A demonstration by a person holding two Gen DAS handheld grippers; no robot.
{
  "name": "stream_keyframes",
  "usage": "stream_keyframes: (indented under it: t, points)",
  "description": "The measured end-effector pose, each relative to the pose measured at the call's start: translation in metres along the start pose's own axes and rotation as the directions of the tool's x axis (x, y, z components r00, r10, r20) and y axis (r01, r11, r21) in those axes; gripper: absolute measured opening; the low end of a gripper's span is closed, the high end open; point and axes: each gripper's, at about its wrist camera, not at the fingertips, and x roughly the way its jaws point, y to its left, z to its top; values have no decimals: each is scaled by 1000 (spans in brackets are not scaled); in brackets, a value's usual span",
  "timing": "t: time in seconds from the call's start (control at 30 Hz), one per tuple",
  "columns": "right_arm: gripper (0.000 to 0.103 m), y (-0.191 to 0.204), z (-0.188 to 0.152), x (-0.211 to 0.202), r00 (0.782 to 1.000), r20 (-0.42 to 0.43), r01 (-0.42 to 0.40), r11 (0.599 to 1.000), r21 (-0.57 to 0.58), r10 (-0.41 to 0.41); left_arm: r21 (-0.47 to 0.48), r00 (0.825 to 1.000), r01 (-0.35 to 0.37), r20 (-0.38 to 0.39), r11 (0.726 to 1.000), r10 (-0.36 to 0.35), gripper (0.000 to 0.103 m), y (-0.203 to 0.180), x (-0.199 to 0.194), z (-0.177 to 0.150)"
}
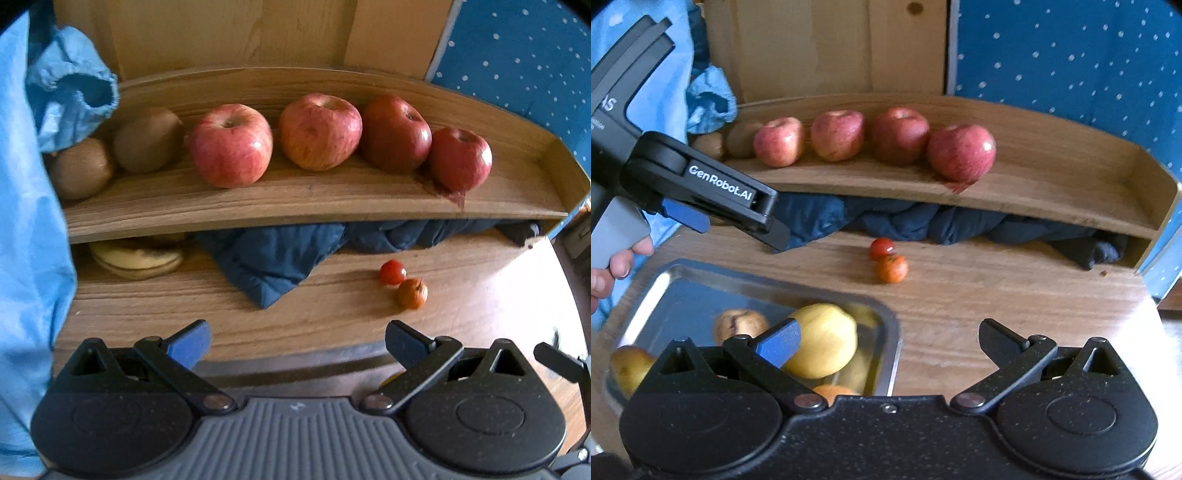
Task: Organize fruits
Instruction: 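Lower both open tools around the cherry tomato and small mandarin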
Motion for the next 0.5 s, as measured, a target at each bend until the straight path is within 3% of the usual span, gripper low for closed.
stream_keyframes:
  t: [0.03,0.2,0.5]
  points:
    - [102,-1,2,2,1000,3,12,1000,0,-12,-7,998,18,64,1000,-17,102,0,2,2]
    - [102,-7,10,13,999,10,50,999,1,-50,-20,997,43,66,999,-41,102,-9,14,14]
    - [102,-14,16,39,999,-39,36,999,17,-35,15,992,120,43,993,-120,102,-30,35,26]
